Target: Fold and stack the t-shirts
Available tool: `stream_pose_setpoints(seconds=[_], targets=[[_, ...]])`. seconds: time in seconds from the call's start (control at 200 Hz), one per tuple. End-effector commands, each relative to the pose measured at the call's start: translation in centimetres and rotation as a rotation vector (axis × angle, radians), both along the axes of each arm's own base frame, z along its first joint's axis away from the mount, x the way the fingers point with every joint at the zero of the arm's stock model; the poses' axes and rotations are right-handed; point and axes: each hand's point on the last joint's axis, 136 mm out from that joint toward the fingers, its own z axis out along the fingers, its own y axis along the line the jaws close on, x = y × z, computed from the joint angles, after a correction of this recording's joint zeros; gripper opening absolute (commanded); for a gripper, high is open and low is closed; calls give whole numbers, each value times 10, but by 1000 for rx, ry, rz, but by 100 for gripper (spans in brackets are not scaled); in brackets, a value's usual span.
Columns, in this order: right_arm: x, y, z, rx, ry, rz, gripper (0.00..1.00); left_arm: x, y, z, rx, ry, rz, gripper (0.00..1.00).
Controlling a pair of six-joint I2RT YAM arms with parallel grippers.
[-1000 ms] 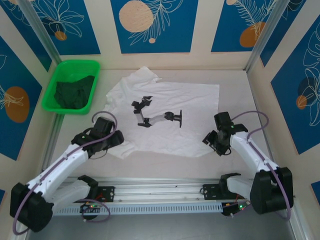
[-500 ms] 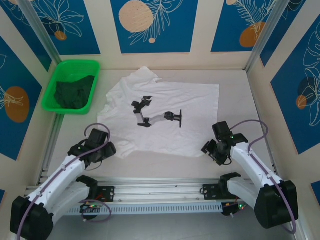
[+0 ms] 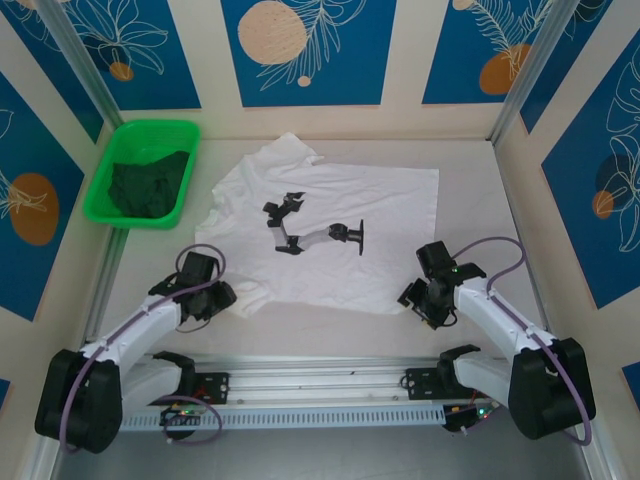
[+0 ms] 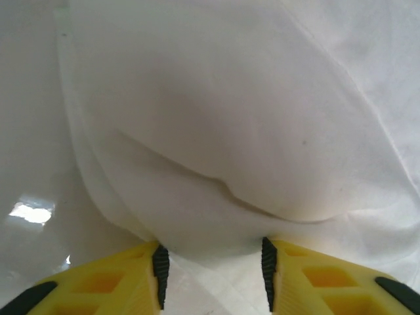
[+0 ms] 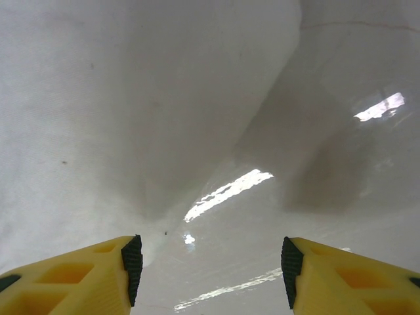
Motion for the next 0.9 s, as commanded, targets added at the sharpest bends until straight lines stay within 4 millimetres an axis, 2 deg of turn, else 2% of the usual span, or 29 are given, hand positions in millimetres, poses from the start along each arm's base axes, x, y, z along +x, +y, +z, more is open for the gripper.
stream_pose_setpoints(seconds=[0.0, 0.13, 0.325, 0.555, 0.615, 0.695, 0.755, 0.83, 0.89], targets=[[7, -3, 7, -29, -12, -25, 60, 4, -3, -5, -25, -4, 4, 31], [9, -5, 8, -41, -16, -31, 60, 2, -7, -6, -47, 13, -4, 0], [14, -5, 14, -51, -32, -27, 59, -19, -14, 8, -89, 14, 4, 0], [24, -4, 19, -59, -36, -20, 59, -56, -26, 23, -147, 42, 45, 0], [25, -3, 19, -59, -31, -19, 60, -65, -27, 25, -137, 50, 49, 16], [29, -4, 18, -65, -33, -20, 59, -72, -33, 29, -135, 64, 15, 23], [29, -4, 18, -69, -25, -22, 59, -76, -32, 34, -124, 87, 3, 44], [30, -2, 17, -62, -20, -18, 60, -75, -22, 43, -53, 74, -15, 63], [31, -1, 16, -62, -16, -15, 60, -71, -6, 53, 36, 45, 1, 66]])
